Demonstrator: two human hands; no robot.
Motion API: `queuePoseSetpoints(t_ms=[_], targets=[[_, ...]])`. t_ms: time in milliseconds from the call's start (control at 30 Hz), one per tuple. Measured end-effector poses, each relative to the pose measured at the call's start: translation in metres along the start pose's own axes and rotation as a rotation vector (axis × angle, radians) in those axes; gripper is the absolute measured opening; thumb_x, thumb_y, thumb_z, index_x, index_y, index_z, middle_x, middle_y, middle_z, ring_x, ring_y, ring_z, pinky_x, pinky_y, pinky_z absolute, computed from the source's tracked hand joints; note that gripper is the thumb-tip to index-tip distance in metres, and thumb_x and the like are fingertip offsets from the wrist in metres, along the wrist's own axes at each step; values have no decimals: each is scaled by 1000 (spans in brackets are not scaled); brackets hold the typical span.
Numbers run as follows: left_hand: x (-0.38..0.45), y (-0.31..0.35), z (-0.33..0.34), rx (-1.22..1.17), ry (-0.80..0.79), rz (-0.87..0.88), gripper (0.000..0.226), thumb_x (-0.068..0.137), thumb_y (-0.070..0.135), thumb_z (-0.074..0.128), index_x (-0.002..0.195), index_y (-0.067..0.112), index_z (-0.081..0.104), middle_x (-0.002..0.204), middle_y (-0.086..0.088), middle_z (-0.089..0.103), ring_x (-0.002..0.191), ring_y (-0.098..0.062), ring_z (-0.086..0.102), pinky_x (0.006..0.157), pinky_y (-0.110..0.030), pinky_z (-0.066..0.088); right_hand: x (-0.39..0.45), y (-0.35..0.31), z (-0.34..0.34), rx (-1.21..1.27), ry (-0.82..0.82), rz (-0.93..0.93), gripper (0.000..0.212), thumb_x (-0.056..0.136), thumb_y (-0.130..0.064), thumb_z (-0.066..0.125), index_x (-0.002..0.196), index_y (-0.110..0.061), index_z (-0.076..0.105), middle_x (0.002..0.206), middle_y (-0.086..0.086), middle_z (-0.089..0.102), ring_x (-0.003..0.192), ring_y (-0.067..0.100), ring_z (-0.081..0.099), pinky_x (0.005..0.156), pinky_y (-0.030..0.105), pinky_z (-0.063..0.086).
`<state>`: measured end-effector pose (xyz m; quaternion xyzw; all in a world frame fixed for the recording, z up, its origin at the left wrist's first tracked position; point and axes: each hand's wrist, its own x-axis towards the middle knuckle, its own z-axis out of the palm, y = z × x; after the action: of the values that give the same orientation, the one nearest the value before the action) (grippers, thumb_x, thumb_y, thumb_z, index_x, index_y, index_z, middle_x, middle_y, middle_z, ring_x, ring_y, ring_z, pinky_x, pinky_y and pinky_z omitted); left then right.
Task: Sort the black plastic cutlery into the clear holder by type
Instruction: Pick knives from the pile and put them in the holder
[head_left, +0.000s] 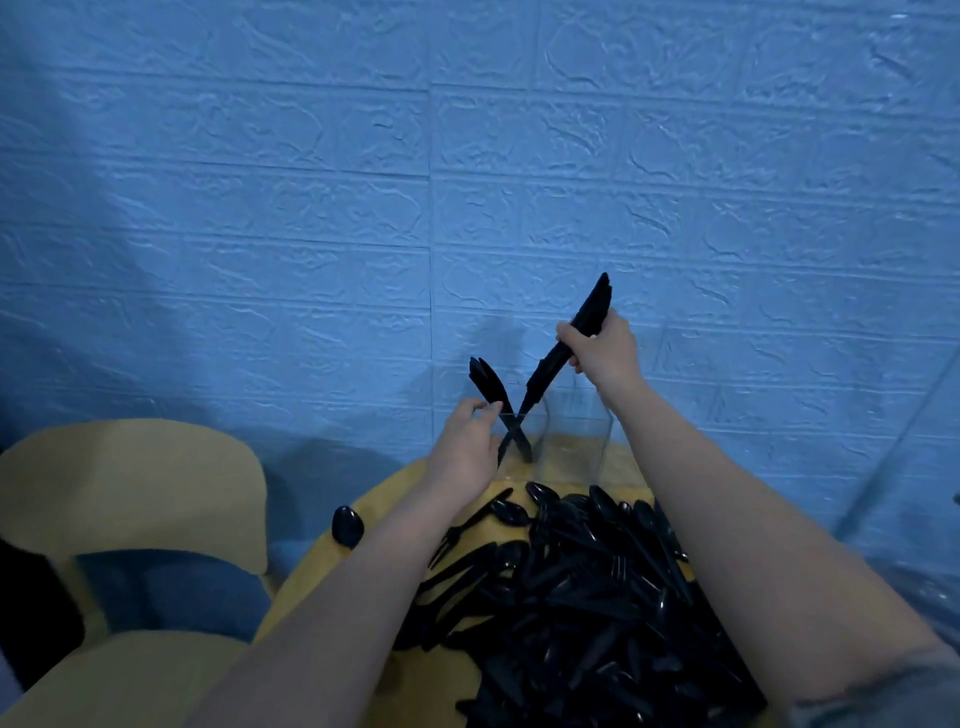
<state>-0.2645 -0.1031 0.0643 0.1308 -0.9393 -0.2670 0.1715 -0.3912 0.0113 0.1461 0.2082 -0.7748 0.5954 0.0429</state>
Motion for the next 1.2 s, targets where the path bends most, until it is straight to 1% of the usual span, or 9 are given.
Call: queuePoseSetpoints(t_ms=[167, 267, 400, 500, 600, 767, 867, 1067, 1200], targets=[[4, -7, 6, -12, -6, 29, 51, 96, 0, 40, 145, 10, 34, 143, -4, 29, 127, -19, 40, 100, -20, 33, 2, 25, 28, -244, -170, -22, 19, 85, -20, 67, 79, -18, 50, 78, 1, 56, 82, 24, 60, 68, 35, 51], [4, -8, 5, -73, -21, -10, 51, 96, -1, 38, 146, 11, 35, 145, -3, 28, 127, -16, 39, 90, -8, 24, -6, 32, 36, -490, -336, -18, 24, 84, -24, 70, 78, -13, 49, 74, -1, 51, 80, 19, 52, 54, 26, 37], [3, -8, 1, -88, -59, -17, 53, 95, -3, 38, 146, 10, 33, 149, -5, 26, 132, -17, 35, 93, -6, 21, -11, 35, 33, -455, -330, 1, 49, 81, -30, 74, 120, -9, 54, 109, 3, 61, 101, 18, 56, 77, 27, 43], [-3, -7, -5, -115, -69, -47, 51, 95, -1, 40, 145, 9, 35, 152, -8, 27, 137, -21, 33, 112, -21, 23, -19, 30, 24, -439, -271, 11, 62, 82, -34, 73, 131, -9, 46, 127, 7, 57, 115, 23, 53, 88, 32, 44], [-18, -4, -12, -133, -85, -77, 49, 98, 4, 40, 145, 13, 34, 151, -9, 32, 135, -23, 37, 111, -26, 26, -39, 24, 12, -509, -246, -54, 62, 84, -34, 70, 135, -10, 44, 132, 6, 54, 120, 22, 50, 92, 30, 40], [-70, 10, -31, -177, -107, -49, 45, 96, 3, 42, 140, 14, 44, 133, -6, 55, 108, -15, 54, 80, -10, 37, -101, 10, -6, -609, -382, -211, 32, 88, -28, 66, 116, -13, 62, 117, 2, 63, 87, 11, 55, 74, 19, 38], [-112, 14, -43, -172, -136, -46, 38, 96, 8, 49, 134, 13, 52, 128, -3, 59, 109, -15, 57, 78, -7, 36, -144, -4, -17, -605, -480, -239, 19, 88, -25, 66, 105, -15, 67, 81, -11, 60, 63, -2, 45, 53, 7, 34], [-207, 18, -56, -129, -210, -85, 16, 92, 21, 60, 107, 22, 67, 101, 6, 66, 92, -5, 60, 72, -6, 41, -216, -15, -41, -638, -642, -315, 17, 89, -25, 65, 104, -20, 68, 89, -12, 62, 76, 4, 52, 65, 15, 36], [-242, 38, -42, -20, -303, -138, 27, 88, 45, 61, 105, 25, 61, 93, 6, 65, 85, -7, 59, 77, -24, 51, -245, -7, -56, -646, -657, -290, 15, 89, -24, 64, 104, -23, 69, 93, -13, 61, 74, -5, 50, 65, 9, 36]])
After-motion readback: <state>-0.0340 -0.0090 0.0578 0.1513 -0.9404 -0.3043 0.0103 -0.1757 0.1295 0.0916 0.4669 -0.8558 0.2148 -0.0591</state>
